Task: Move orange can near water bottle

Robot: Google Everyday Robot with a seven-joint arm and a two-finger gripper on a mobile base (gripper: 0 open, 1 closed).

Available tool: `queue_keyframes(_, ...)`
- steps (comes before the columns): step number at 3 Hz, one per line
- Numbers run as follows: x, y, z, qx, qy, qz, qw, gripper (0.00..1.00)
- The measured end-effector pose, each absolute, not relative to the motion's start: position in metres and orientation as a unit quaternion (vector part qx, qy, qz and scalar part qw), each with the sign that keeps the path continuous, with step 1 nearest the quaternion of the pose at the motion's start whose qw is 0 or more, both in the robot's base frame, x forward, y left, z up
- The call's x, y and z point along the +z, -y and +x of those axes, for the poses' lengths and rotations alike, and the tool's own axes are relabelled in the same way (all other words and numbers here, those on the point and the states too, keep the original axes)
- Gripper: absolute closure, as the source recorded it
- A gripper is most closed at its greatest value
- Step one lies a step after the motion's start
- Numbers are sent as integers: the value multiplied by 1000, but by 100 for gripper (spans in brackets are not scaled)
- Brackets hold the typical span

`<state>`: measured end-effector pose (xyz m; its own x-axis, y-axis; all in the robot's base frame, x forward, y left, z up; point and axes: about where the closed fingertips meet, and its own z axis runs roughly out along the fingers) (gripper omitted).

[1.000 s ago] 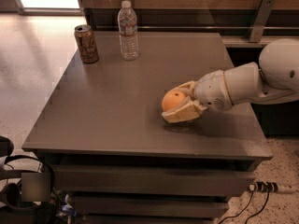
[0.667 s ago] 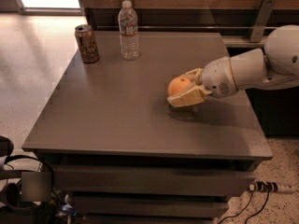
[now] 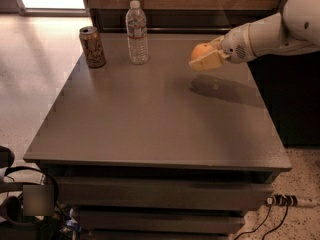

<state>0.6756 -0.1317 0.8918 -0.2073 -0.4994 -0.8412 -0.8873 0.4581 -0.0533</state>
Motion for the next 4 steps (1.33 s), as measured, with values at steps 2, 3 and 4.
queue_keyframes(2, 862, 84, 762, 235, -761, -435, 420, 100)
queue_keyframes(3, 842, 67, 783, 237, -768, -428, 413, 100)
queue_keyframes(4, 832, 48, 795, 250, -762, -421, 424, 100)
